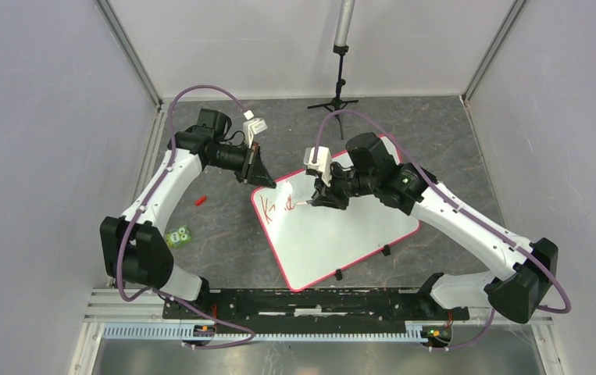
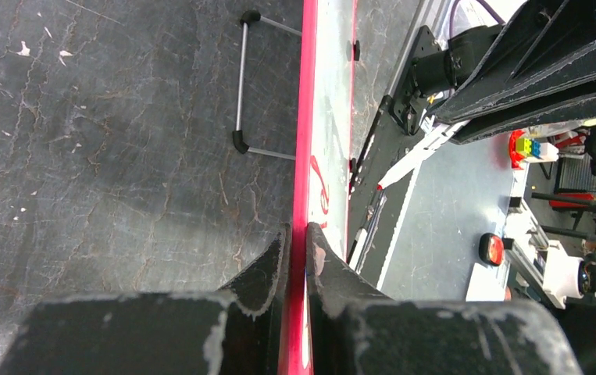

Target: Write a sentence on the whiteboard

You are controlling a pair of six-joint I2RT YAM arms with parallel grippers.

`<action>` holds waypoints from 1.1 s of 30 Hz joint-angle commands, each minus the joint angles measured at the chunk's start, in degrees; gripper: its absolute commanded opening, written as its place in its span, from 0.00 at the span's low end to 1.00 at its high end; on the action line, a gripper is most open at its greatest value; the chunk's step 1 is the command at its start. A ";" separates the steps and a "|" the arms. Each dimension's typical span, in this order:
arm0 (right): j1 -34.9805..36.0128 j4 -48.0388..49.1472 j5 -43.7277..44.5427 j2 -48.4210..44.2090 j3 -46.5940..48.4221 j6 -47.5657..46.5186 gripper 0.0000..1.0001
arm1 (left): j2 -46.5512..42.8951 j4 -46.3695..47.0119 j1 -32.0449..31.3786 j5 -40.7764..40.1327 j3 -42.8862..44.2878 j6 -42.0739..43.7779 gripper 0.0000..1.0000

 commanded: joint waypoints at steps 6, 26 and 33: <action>-0.13 1.44 -2.65 -1.82 -0.82 -0.18 0.00 | 2.23 -4.77 -0.65 -3.31 5.00 4.32 0.07; -0.12 6.84 4.94 -0.28 -1.55 1.05 0.00 | -2.79 -4.81 1.24 -1.03 1.02 2.86 0.41; -0.13 7.26 7.00 0.52 -1.88 0.88 0.00 | -1.90 -4.52 1.28 -1.00 1.29 2.68 0.28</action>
